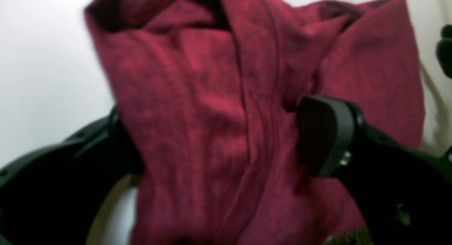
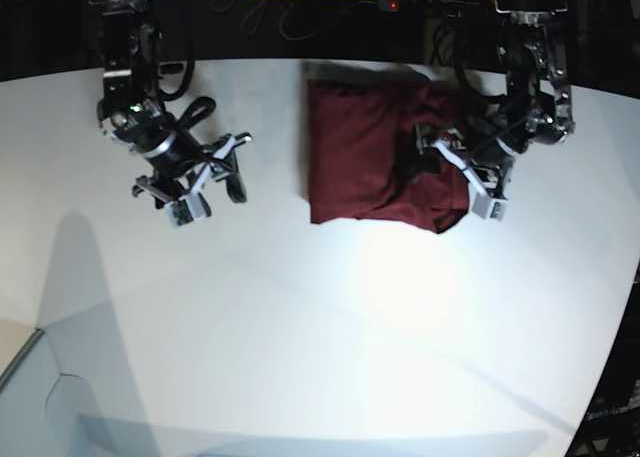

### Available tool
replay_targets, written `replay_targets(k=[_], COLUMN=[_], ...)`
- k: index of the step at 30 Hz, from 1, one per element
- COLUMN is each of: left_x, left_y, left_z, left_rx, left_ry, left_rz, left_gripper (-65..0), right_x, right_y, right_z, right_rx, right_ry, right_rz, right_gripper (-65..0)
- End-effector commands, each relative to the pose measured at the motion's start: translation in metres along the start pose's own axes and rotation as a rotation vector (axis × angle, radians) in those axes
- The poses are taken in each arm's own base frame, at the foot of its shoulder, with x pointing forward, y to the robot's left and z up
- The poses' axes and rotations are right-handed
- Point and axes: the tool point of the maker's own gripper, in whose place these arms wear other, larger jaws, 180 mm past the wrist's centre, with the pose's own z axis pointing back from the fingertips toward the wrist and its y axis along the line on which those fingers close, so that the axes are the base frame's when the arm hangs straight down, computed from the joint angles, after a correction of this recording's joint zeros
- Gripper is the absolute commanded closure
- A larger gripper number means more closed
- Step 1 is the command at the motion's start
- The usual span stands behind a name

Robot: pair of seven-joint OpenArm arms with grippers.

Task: Layout the t-shirt on the table in an organized manner, then fold the t-shirt properly
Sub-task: 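Push the folded bundle with the left gripper to square it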

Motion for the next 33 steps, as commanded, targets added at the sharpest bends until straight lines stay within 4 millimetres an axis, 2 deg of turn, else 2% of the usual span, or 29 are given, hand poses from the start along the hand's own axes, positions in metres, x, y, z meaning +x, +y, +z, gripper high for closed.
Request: replay_targets(k=[1,2,4,7,10,14,16,19,22,26,30,33], left_x=[-0.023,-0.023,-0.030,-0.033,-0.025,-0.004,0.014,0.043,0.065,0.077,0.073,0.070], left_y=[0.007,0.006,0.006,0.007,0.011,0.011,0.002,-0.023,-0.053,-0.103,-0.158,-0.182], left_z=[-0.004,-0.009,-0.018,-0.026,-0.033,-0.050,-0.059,-0.076,-0.092,-0.108,-0.122,-0.127], left_rx=[0.028,0.021,0.009,0.001,0.002,0.031,0.037,0.031,0.026,-0.012,-0.106,-0.128], left_ry=[0.098,0.109,0.144,0.168,0.170,0.217,0.211,0.189,0.193,0.187,0.156,0.147], left_rz=[0.006,0.009,0.019,0.030,0.036,-0.103,-0.210,-0.406,-0.648,-0.960,-1.133,-1.223], left_gripper=[-60.1,-57.7,-47.2,-24.5,-0.4,-1.6,0.0,-0.3,-0.3,-0.3,-0.3,-0.3], right_x=[0.017,0.017,0.017,0.017,0.015,0.011,0.009,-0.003,-0.009,-0.025,-0.037,-0.049], right_y=[-0.003,-0.003,-0.014,-0.037,-0.069,-0.110,-0.123,-0.141,-0.156,-0.176,-0.184,-0.188], right_z=[0.002,0.002,0.005,0.013,0.026,0.048,0.056,0.073,0.086,0.110,0.124,0.135], right_rx=[-0.004,-0.004,-0.032,-0.092,-0.179,-0.287,-0.319,-0.374,-0.421,-0.498,-0.537,-0.562], right_ry=[-0.057,-0.059,-0.061,-0.069,-0.078,-0.083,-0.078,-0.058,-0.051,-0.030,-0.013,0.008], right_rz=[0.008,0.008,-0.003,-0.026,-0.057,-0.075,-0.072,-0.083,-0.094,-0.127,-0.143,-0.158], right_gripper=[-35.1,-35.1,-35.1,-35.1,-35.1,-35.1,-35.1,-35.1,-35.1,-35.1,-35.1,-35.1])
